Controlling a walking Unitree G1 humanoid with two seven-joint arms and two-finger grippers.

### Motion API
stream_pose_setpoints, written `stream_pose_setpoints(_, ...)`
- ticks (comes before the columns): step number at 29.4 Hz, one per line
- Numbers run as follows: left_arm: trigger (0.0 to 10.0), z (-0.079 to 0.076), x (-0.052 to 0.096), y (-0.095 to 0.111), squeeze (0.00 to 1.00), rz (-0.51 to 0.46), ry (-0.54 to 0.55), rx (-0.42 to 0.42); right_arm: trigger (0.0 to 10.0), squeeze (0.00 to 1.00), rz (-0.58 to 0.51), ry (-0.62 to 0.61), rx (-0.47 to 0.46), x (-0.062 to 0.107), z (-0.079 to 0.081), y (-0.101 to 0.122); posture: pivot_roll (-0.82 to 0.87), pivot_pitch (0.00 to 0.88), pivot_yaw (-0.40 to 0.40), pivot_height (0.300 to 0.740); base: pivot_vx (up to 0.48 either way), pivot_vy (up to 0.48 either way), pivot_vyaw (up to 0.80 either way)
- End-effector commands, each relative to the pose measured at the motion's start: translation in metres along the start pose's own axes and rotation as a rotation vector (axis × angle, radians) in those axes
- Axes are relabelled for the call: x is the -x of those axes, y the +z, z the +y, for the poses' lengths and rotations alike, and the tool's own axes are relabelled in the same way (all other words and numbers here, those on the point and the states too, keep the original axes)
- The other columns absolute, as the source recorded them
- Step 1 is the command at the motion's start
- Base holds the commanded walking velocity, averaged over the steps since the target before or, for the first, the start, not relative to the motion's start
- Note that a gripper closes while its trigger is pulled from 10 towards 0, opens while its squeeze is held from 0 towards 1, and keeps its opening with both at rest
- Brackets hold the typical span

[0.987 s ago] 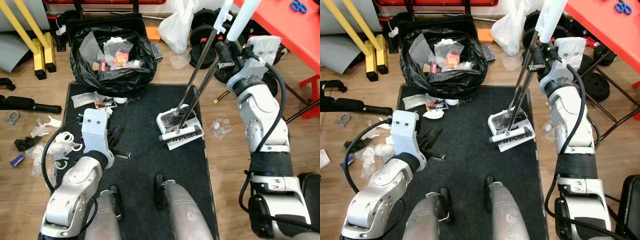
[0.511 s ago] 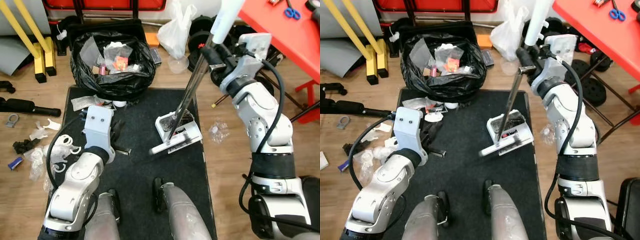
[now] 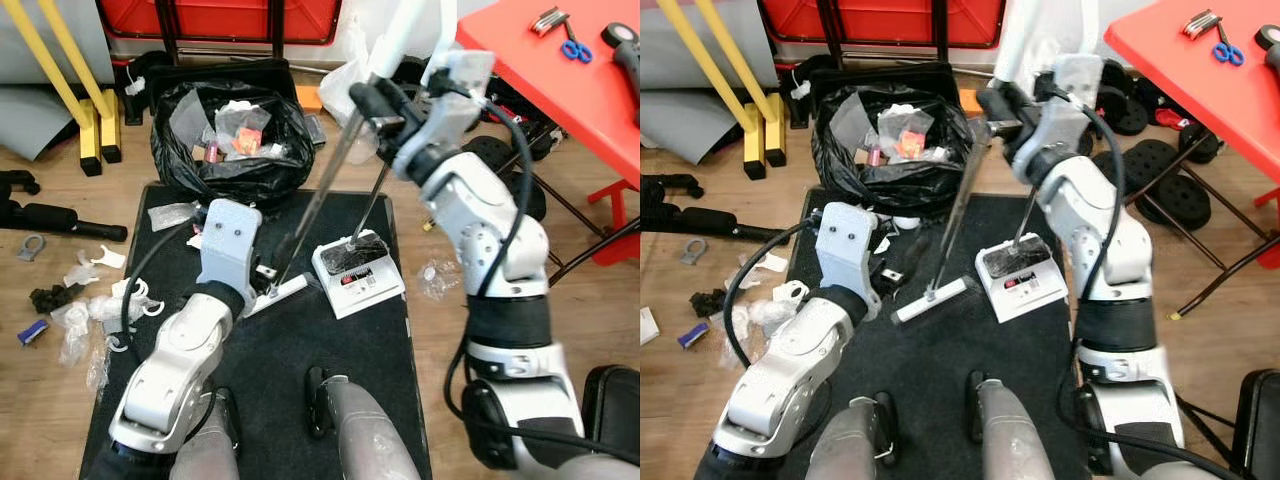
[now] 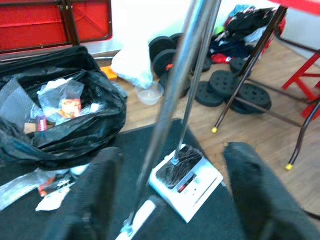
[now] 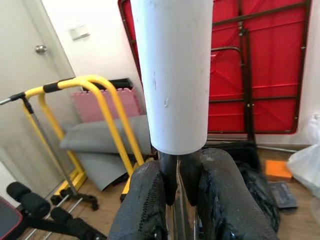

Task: Sweep floor

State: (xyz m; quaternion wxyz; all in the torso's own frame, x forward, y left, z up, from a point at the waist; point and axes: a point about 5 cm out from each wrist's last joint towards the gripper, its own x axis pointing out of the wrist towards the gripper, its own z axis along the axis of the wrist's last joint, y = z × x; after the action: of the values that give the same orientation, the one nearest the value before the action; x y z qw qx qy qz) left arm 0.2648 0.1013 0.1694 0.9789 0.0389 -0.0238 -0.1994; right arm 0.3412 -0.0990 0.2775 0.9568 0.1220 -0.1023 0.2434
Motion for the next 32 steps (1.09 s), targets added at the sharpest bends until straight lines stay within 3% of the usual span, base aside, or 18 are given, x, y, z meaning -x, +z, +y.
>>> stream_pose_setpoints(1, 10.0, -0.009, -0.003, -0.006, 1.0, 0.017, -0.078, -0.026, 10.0, 0.0, -0.045, 0.048, -0.017, -0.003, 0.017, 0.008, -0.08, 0.162, -0.144, 0.74, 0.0, 0.0, 0.0)
stream_pose_setpoints(6, 10.0, -0.008, -0.007, -0.009, 1.0, 0.035, -0.051, -0.085, 10.0, 0.0, -0.043, 0.073, -0.049, -0.006, 0.029, 0.003, -0.08, 0.16, -0.143, 0.74, 0.0, 0.0, 0.0)
stream_pose_setpoints(16, 10.0, -0.002, -0.019, -0.011, 1.0, 0.05, 0.055, -0.076, 10.0, 0.0, -0.012, 0.118, -0.097, -0.01, 0.05, -0.008, -0.08, 0.153, -0.141, 0.74, 0.0, 0.0, 0.0)
stream_pose_setpoints(17, 10.0, 0.0, -0.021, -0.011, 0.5, 0.051, 0.075, -0.09, 10.0, 0.0, -0.008, 0.118, -0.095, -0.009, 0.051, -0.01, -0.08, 0.152, -0.141, 0.74, 0.0, 0.0, 0.0)
stream_pose_setpoints(19, 10.0, 0.001, -0.021, -0.011, 0.5, 0.052, 0.084, -0.093, 10.0, 0.0, -0.006, 0.117, -0.093, -0.009, 0.051, -0.011, -0.08, 0.152, -0.141, 0.74, 0.0, 0.0, 0.0)
stream_pose_setpoints(20, 10.0, 0.001, -0.021, -0.011, 0.0, 0.053, 0.07, -0.084, 10.0, 0.0, -0.003, 0.114, -0.091, -0.009, 0.051, -0.012, -0.08, 0.152, -0.14, 0.74, 0.0, 0.0, 0.0)
stream_pose_setpoints(26, 10.0, 0.003, -0.02, -0.01, 0.0, 0.049, 0.076, -0.063, 10.0, 0.0, 0.0, 0.108, -0.089, -0.008, 0.049, -0.013, -0.08, 0.152, -0.14, 0.74, 0.234, 0.0, 0.0)
stream_pose_setpoints(32, 10.0, 0.019, -0.023, -0.008, 0.0, 0.043, 0.197, -0.06, 10.0, 0.0, 0.006, 0.106, -0.085, -0.008, 0.048, -0.014, -0.08, 0.153, -0.142, 0.74, 0.08, 0.0, 0.0)
